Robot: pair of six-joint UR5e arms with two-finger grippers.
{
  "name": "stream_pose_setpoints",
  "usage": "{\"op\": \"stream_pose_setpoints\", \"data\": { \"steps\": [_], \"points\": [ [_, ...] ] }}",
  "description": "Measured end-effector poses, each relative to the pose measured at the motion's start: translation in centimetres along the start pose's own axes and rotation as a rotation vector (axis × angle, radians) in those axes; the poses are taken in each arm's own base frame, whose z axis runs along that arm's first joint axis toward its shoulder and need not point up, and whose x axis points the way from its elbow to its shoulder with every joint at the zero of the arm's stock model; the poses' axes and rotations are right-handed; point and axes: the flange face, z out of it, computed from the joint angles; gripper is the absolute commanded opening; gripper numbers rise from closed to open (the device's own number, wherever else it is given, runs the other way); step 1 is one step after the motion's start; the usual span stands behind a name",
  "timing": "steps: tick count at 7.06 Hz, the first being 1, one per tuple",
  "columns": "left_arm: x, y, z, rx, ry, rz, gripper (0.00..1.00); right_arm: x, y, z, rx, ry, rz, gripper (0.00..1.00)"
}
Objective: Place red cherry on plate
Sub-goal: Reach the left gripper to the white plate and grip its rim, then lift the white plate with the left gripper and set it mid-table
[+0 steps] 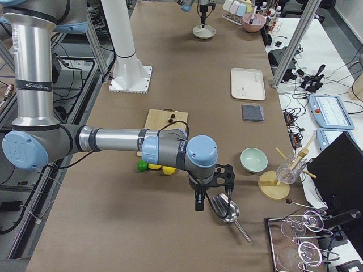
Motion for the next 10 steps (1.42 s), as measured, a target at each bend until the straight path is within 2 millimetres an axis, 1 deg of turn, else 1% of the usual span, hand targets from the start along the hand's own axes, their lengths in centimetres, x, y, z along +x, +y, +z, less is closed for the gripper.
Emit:
{"op": "stream_pose_setpoints", "data": {
  "steps": [1, 5, 6, 7, 8, 9, 10],
  "points": [
    [-0.1, 0.1, 0.0, -0.002, 0.0, 0.0, 0.0, 0.0, 0.0, 0.0, 0.001, -0.001, -0.001, 1.0],
    [0.1, 0.1, -0.2, -0.01, 0.014, -0.003, 0.0, -0.2, 0.0, -0.2, 0.006, -0.001, -0.004, 1.0],
    [-0.1, -0.6, -1.4, -0.011, 0.04, -0.029, 0.0, -0.3, 0.0, -0.3, 0.008, -0.002, -0.005, 1.0],
    [-0.5, -2.4, -4.1, -0.013, 0.092, -0.082, 0.0, -0.4, 0.0, -0.3, 0.01, -0.003, -0.007, 1.0],
    [0.2, -4.9, -7.7, -0.017, 0.156, -0.135, 0.0, -0.4, 0.0, -0.4, 0.011, -0.004, -0.01, 1.0],
    [2.4, -7.2, -10.8, -0.015, 0.198, -0.177, 0.0, -0.5, 0.1, -0.4, 0.013, -0.006, -0.014, 1.0],
    [6.3, -9.7, -12.8, -0.011, 0.223, -0.227, 0.0, -0.4, 0.2, -0.3, 0.017, -0.008, -0.019, 1.0]
  ]
}}
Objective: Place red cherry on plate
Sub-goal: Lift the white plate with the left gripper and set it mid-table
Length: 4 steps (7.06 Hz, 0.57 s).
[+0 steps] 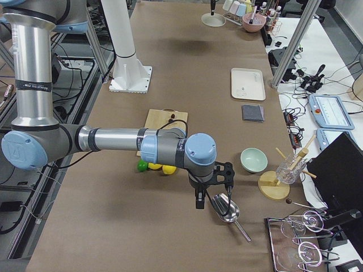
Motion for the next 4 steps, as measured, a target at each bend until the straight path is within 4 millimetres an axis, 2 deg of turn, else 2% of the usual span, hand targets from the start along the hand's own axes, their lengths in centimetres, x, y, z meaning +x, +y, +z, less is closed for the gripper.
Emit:
{"op": "stream_pose_setpoints", "data": {
  "steps": [1, 2, 3, 4],
  "points": [
    [5.9, -0.7, 0.8, 0.004, 0.01, -0.049, 0.0, 0.0, 0.0, 0.0, 0.002, -0.002, -0.003, 1.0],
    [12.3, 0.1, 3.1, 0.011, 0.008, -0.09, 0.0, -0.1, 0.0, 0.1, 0.002, -0.002, -0.004, 1.0],
    [19.1, 2.1, 6.4, 0.022, 0.009, -0.135, 0.0, -0.1, 0.0, 0.1, 0.002, -0.003, -0.004, 1.0],
    [25.6, 5.0, 10.7, 0.037, 0.014, -0.179, 0.0, -0.2, 0.0, 0.2, 0.002, -0.006, -0.006, 1.0]
  ]
}}
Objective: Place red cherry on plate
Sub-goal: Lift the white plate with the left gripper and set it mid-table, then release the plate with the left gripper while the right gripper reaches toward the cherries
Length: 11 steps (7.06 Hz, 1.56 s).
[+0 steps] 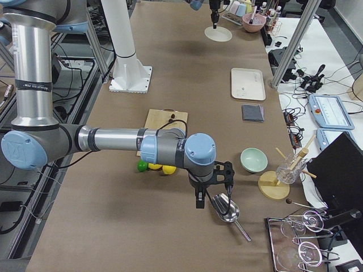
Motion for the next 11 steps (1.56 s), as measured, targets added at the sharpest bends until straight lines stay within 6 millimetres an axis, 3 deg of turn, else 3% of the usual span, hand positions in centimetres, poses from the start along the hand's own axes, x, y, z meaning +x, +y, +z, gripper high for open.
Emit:
{"op": "stream_pose_setpoints", "data": {
  "steps": [1, 2, 3, 4, 5, 6, 7, 8, 10, 11],
  "points": [
    [5.1, 5.0, 4.9, 0.022, 0.009, -0.037, 0.0, -0.4, -0.2, 0.0, 0.003, -0.006, -0.009, 1.0],
    [8.6, 9.8, 9.3, 0.045, 0.018, -0.059, 0.0, -1.6, -0.7, 0.0, 0.012, -0.016, -0.027, 1.0],
    [10.1, 13.9, 12.7, 0.067, 0.018, -0.067, 0.0, -4.9, -1.8, 0.1, 0.021, -0.031, -0.05, 1.0],
    [10.6, 17.3, 15.4, 0.083, 0.009, -0.063, 0.0, -10.8, -3.4, 0.3, 0.02, -0.047, -0.064, 1.0],
    [10.6, 20.1, 17.6, 0.087, -0.004, -0.051, 0.0, -18.1, -5.0, 0.4, 0.018, -0.068, -0.067, 1.0],
    [10.6, 21.7, 18.8, 0.088, -0.012, -0.042, 0.0, -25.0, -6.2, 0.6, 0.012, -0.091, -0.061, 1.0],
    [10.7, 22.4, 19.6, 0.086, -0.018, -0.038, 0.56, -30.9, -6.8, 1.3, 0.001, -0.104, -0.071, 1.0],
    [11.1, 22.6, 20.2, 0.086, -0.02, -0.037, 0.97, -35.6, -6.6, 2.3, -0.009, -0.106, -0.107, 1.0],
    [11.8, 21.8, 19.6, 0.102, -0.005, -0.037, 0.98, -42.0, -3.9, 3.7, -0.024, -0.109, -0.17, 1.0],
    [12.1, 19.9, 18.4, 0.124, 0.006, -0.044, 0.98, -44.4, -2.0, 4.1, -0.034, -0.114, -0.176, 1.0]
  ]
}}
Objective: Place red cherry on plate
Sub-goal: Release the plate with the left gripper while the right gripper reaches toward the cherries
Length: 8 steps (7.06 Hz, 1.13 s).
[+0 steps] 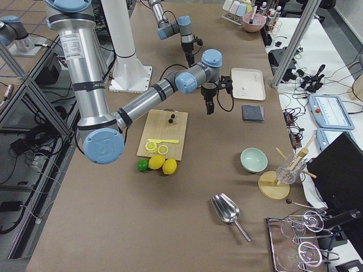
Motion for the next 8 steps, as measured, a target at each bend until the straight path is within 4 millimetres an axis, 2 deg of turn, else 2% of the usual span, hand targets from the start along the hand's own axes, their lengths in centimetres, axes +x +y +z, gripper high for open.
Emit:
{"op": "stream_pose_setpoints", "data": {
  "steps": [2, 4, 5, 6, 8],
  "points": [
    [-0.2, -6.2, -3.1, 0.064, 0.014, 0.011, 0.98, -3.4, 2.7, 3.3, -0.036, 0.03, 0.021, 1.0],
    [-1.0, -9.7, -5.0, 0.115, -0.002, 0.163, 0.98, -7.3, 6.1, 7.9, -0.029, 0.05, 0.008, 1.0],
    [-1.5, -10.8, -5.4, 0.129, -0.011, 0.201, 0.98, -8.1, 8.0, 9.8, -0.016, 0.045, -0.021, 1.0],
    [-2.0, -11.4, -5.5, 0.137, -0.021, 0.213, 0.98, -7.9, 9.5, 11.0, -0.011, 0.041, -0.104, 1.0],
    [-2.9, -11.8, -5.5, 0.143, -0.035, 0.213, 0.98, -6.5, 11.4, 12.2, -0.028, 0.045, -0.364, 0.99]
  ]
}}
